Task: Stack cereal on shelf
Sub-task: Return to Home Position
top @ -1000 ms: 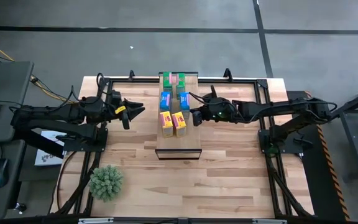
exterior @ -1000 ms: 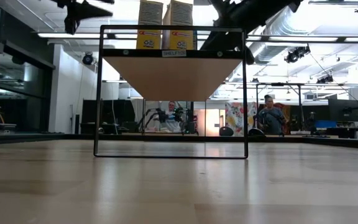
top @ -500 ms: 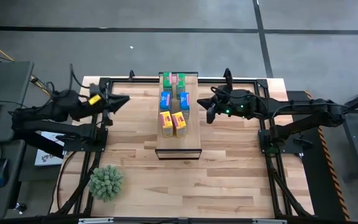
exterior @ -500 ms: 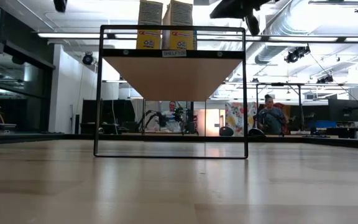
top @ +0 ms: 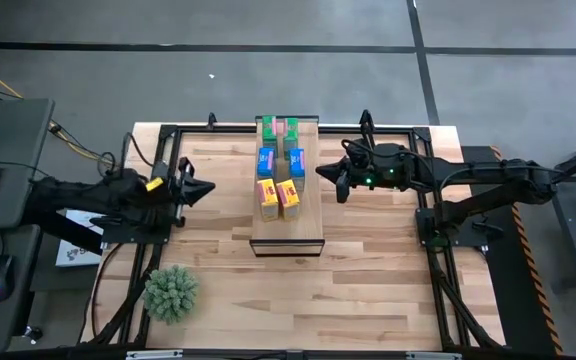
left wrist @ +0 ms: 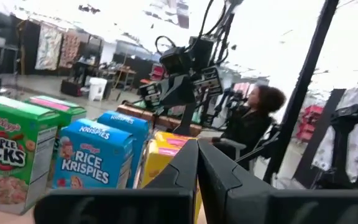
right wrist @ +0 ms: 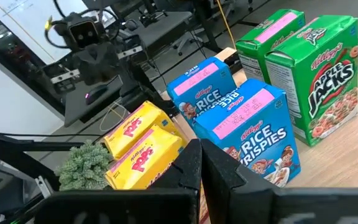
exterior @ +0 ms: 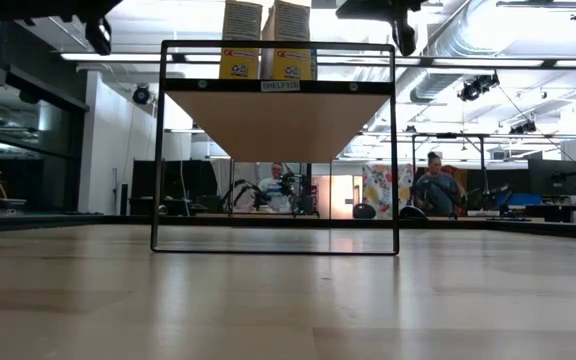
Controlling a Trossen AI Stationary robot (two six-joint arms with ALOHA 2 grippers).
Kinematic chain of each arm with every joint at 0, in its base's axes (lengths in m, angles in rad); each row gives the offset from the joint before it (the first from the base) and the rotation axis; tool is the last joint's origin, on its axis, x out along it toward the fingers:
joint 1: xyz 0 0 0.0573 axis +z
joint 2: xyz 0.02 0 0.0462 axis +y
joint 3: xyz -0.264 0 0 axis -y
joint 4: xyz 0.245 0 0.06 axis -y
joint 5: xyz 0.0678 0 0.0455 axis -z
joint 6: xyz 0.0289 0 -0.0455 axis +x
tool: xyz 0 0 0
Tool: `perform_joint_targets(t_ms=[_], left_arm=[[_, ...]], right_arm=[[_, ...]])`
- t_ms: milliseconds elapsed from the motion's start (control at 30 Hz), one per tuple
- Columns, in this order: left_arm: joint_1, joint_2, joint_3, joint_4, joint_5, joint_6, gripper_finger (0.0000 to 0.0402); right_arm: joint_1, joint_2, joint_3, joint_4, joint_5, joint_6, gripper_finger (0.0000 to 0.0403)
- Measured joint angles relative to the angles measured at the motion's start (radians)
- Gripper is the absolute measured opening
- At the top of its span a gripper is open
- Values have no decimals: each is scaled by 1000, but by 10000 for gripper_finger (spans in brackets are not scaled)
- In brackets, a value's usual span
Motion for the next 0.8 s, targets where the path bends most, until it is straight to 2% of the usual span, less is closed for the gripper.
perform_joint_targets(t_ms=[133, 333, 500, 633, 800], left_arm=[[79, -114, -9, -122, 85, -54, 0], [94, -246, -16, -281, 74, -113, 0], [78, -319, -152, -90, 59, -122, 0], [78, -317, -240, 17, 45, -128, 0], [80, -318, -305, 15, 76, -136, 0]], right_arm=[[0, 0, 0, 0, -3, 27, 0], [0, 0, 0, 0, -15, 16, 0], [0, 0, 0, -9, -17, -2, 0], [1, 0, 0, -12, -17, -1, 0], [1, 0, 0, -28, -17, -1, 0]])
